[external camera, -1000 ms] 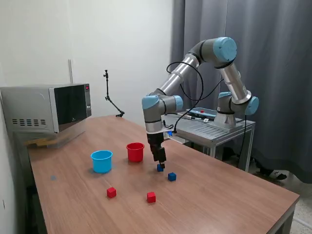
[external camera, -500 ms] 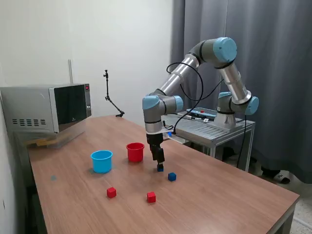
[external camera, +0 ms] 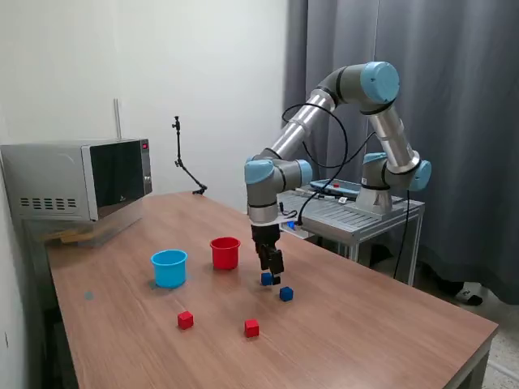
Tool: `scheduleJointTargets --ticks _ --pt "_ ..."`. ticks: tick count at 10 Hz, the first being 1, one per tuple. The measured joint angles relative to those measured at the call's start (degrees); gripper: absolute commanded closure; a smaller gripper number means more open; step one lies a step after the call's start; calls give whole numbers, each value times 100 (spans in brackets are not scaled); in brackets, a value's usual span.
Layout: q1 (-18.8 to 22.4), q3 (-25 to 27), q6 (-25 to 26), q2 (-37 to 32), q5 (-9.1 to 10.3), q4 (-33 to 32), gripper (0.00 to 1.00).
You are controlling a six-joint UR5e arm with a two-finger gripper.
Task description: Place red objects in the red bin, and blue objects in the blue bin.
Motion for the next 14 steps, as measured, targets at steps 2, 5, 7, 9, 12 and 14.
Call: scheduleJointTargets --ticks 2,5,7,9,12,14 --pt "13 46 19 0 2 2 0" --pt "9 64 30 5 8 8 0" --pt "-6 66 26 7 7 4 0" --pt "-39 53 24 8 -3 1 0" --pt "-66 23 23 8 -9 0 0" --pt "-68 24 23 8 -7 0 0"
